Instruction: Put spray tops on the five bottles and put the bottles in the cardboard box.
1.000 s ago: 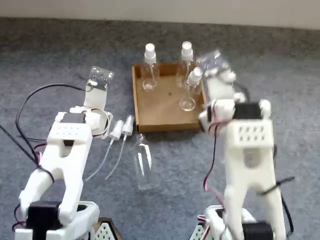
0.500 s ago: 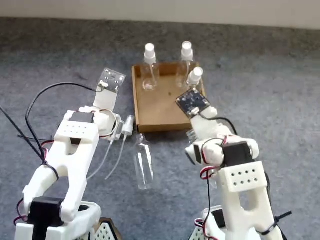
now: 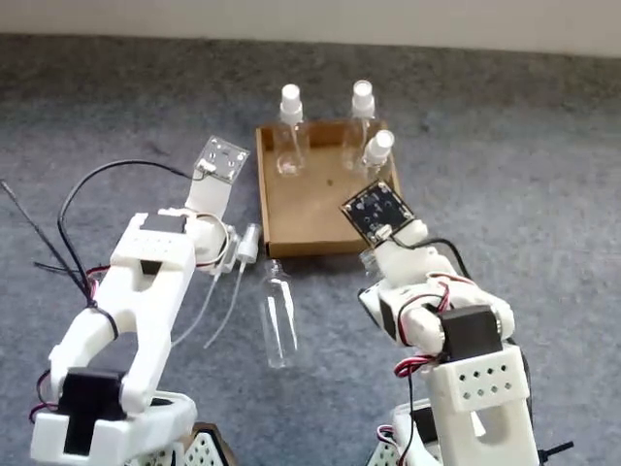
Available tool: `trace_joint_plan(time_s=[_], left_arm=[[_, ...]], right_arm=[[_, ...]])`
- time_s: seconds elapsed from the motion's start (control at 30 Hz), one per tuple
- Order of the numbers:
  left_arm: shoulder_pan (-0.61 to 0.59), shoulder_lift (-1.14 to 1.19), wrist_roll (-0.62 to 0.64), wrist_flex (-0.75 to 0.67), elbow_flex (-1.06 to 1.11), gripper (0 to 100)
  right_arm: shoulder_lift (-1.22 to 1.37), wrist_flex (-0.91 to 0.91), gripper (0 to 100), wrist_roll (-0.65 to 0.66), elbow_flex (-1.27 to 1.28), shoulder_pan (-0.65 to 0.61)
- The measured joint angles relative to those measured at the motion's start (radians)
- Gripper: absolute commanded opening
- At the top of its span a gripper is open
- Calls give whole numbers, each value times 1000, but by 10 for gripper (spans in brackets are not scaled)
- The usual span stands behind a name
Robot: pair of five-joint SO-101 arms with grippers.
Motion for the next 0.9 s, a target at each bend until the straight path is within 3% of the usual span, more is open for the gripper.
trace_joint_plan(time_s=[0.53, 0.9], left_arm=[[2, 31, 2, -2, -29, 180], [2, 31, 2, -2, -29, 188]], right_arm=[[-9, 29, 3, 0, 86, 2], [-12, -98, 3, 0, 118, 0]])
